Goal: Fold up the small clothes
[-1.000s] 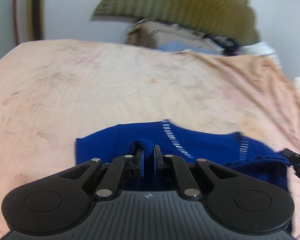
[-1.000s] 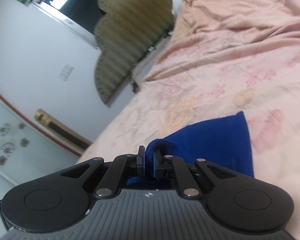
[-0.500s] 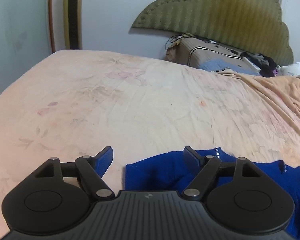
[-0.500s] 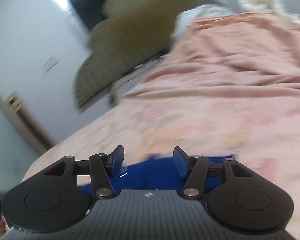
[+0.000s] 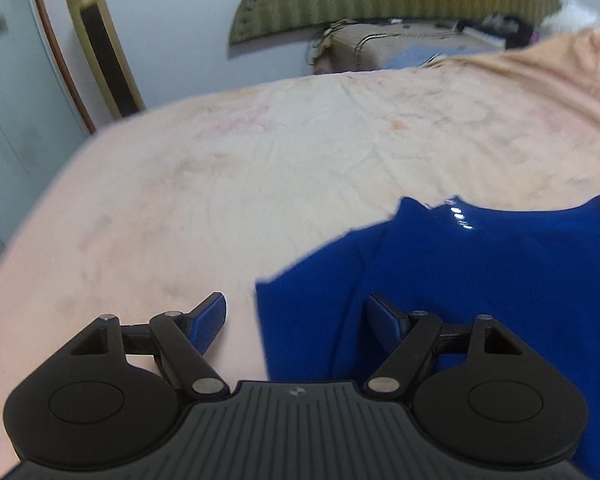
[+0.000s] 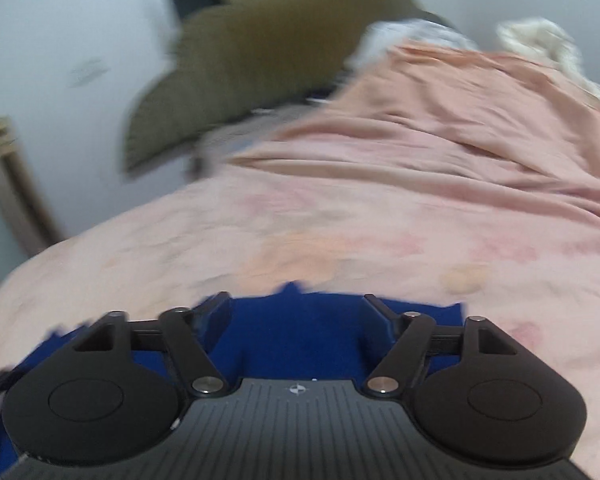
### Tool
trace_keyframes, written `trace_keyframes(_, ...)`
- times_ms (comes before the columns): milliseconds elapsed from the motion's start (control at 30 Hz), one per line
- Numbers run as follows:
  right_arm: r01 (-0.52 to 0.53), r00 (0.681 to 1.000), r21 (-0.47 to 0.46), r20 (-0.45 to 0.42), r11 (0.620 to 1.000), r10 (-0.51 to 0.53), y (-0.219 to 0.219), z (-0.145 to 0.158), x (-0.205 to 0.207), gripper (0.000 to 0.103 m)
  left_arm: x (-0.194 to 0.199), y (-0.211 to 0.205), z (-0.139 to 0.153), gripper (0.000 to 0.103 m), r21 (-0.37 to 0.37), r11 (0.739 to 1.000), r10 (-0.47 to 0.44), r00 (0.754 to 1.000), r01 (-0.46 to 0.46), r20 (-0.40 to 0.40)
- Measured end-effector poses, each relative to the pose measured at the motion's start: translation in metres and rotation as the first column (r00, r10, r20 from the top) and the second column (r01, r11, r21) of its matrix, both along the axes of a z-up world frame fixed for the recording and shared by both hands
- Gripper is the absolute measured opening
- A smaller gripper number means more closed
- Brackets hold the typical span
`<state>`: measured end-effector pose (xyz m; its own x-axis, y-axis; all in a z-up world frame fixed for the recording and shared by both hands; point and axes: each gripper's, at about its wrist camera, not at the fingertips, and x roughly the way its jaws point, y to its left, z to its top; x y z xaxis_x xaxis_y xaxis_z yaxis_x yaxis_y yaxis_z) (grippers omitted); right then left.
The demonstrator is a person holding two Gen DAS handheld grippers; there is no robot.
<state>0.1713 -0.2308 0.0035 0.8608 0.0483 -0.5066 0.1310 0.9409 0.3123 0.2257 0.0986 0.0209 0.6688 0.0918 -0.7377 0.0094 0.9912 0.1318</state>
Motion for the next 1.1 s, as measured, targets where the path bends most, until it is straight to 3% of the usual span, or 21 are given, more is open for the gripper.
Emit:
trace_keyframes(33, -0.053, 0.999, 0.011, 0.005, 0.999, 0.053, 0.004, 0.0, -0.006, 0.087, -0.009, 0.007, 0.002, 0.077, -0.027, 1.0, -0.004, 1.0, 0.004, -0.004)
trace_keyframes(100, -0.099, 0.995, -0.009, -0.032, 0.995, 0.098, 0.014, -0.002, -0.016, 0.088, -0.033, 0.023, 0.007, 0.077, -0.084, 0.996, -0.026, 1.0, 0.026, -0.001)
trace_keyframes(200, -0.042, 0.998, -0.07, -0.048, 0.997, 0.039, 0.016, 0.0, -0.049, 0.088, -0.07, 0.045, 0.007, 0.077, -0.182, 0.98, -0.084, 0.996, 0.081, -0.01)
trace_keyframes(300, 0.003, 1.0, -0.062, -0.018, 0.998, -0.004, 0.006, 0.004, -0.091, 0.088, -0.105, 0.057, 0.0, 0.077, -0.279, 0.95, -0.157, 0.987, 0.142, -0.031)
trace_keyframes(400, 0.038, 0.998, -0.072, -0.04, 0.997, -0.041, -0.006, 0.0, -0.132, 0.083, -0.131, 0.056, -0.007, 0.076, -0.316, 0.927, -0.224, 0.974, 0.204, -0.027)
trace_keyframes(433, 0.044, 0.997, -0.07, -0.061, 0.997, -0.048, -0.009, -0.003, -0.141, 0.08, -0.137, 0.054, -0.009, 0.074, -0.316, 0.923, -0.239, 0.971, 0.221, -0.019)
trace_keyframes(500, 0.041, 0.993, -0.052, -0.106, 0.998, -0.046, -0.013, -0.013, -0.155, 0.075, -0.143, 0.047, -0.015, 0.05, -0.306, 0.92, -0.265, 0.964, 0.246, -0.021)
trace_keyframes(533, 0.034, 0.991, -0.034, -0.127, 0.999, -0.038, -0.015, -0.018, -0.16, 0.069, -0.143, 0.042, -0.019, 0.032, -0.297, 0.922, -0.272, 0.962, 0.248, -0.039)
trace_keyframes(600, 0.019, 0.987, 0.019, -0.159, 1.0, -0.016, -0.016, -0.029, -0.165, 0.05, -0.143, 0.035, -0.02, 0.016, -0.262, 0.932, -0.269, 0.962, 0.251, -0.034)
trace_keyframes(667, 0.018, 0.986, 0.052, -0.166, 0.998, -0.009, -0.014, -0.036, -0.165, 0.01, -0.143, 0.03, -0.014, 0.009, -0.254, 0.934, -0.271, 0.962, 0.253, -0.04)
trace_keyframes(800, 0.065, 0.991, 0.052, -0.122, 0.997, -0.058, -0.014, -0.028, -0.174, 0.009, -0.158, 0.031, 0.006, 0.007, -0.205, 0.94, -0.274, 0.961, 0.272, 0.018)
trace_keyframes(900, 0.077, 0.994, 0.024, -0.081, 0.997, -0.075, -0.014, -0.012, -0.184, 0.009, -0.164, 0.035, 0.008, 0.007, -0.176, 0.943, -0.284, 0.959, 0.282, 0.016)
trace_keyframes(1033, 0.071, 0.987, -0.028, -0.143, 0.997, -0.074, -0.016, -0.019, -0.182, 0.006, -0.162, 0.029, -0.014, 0.006, -0.12, 0.953, -0.286, 0.957, 0.28, -0.038)
trace_keyframes(1100, 0.083, 0.982, -0.016, -0.17, 0.996, -0.084, -0.018, -0.026, -0.182, 0.013, -0.163, 0.032, -0.008, 0.008, -0.132, 0.951, -0.284, 0.958, 0.278, -0.031)
